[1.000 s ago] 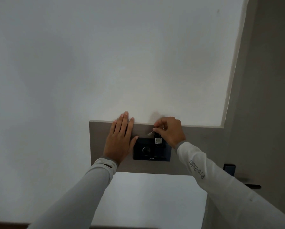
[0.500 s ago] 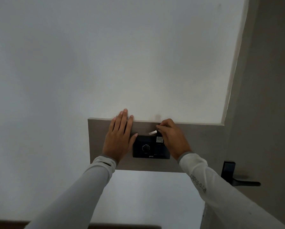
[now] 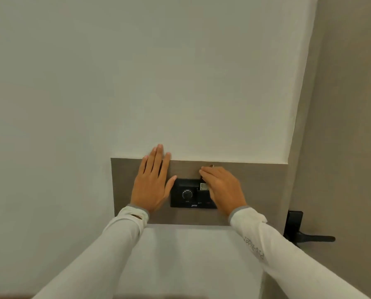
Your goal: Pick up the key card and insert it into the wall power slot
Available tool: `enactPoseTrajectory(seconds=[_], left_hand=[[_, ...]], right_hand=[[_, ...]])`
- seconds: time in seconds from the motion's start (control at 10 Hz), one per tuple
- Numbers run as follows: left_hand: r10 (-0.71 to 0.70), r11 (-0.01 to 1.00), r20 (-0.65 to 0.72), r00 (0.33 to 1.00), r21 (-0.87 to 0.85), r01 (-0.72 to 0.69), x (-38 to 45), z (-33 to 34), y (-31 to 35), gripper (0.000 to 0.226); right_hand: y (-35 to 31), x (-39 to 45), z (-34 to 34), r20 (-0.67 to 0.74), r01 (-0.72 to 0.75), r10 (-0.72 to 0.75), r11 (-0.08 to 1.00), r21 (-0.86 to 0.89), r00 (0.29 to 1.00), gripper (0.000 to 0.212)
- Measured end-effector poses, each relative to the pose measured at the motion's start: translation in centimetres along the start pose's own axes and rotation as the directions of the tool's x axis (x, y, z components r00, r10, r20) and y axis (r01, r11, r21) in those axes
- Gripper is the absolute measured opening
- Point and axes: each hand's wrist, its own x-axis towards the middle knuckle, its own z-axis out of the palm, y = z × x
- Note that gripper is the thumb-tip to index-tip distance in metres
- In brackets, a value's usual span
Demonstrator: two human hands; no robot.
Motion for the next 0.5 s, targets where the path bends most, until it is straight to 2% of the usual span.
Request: enactPoseTrajectory(seconds=[0.1,0.3,0.4,0.5], left_hand=[[-0.003,1.0,0.019,1.0,-0.008,0.003,0.0,-0.1,0.1,0.076],[0.001,1.0,0.1,0.995,-0.014,0.001,-0.5,-2.3,0.5,0.08],[-0.033,0.999,0.039,0.999,-0.019,0.034,-0.4,-4.9,0.3,0.08],[-0.032,0.999,-0.121,0.992,0.025,0.035,-0.7,-14.4,0.3,0.081]], right_hand=[[0.1,-0.8,0.3,0.048,0.015,-0.009,0.99,-0.141,0.999,0.053],[0.2,-1.5,-1.2,0.137,0.026,0.012,0.962,-0.273,0.991,0.059],[0.3,0.8,-3.5,0.078,-0.019,0.044,0.955,-0.296,0.996,0.076],[-2.4,2.4,-12.6,0.025,-0.031,0.04,0.954,-0.298,0.999,0.086]])
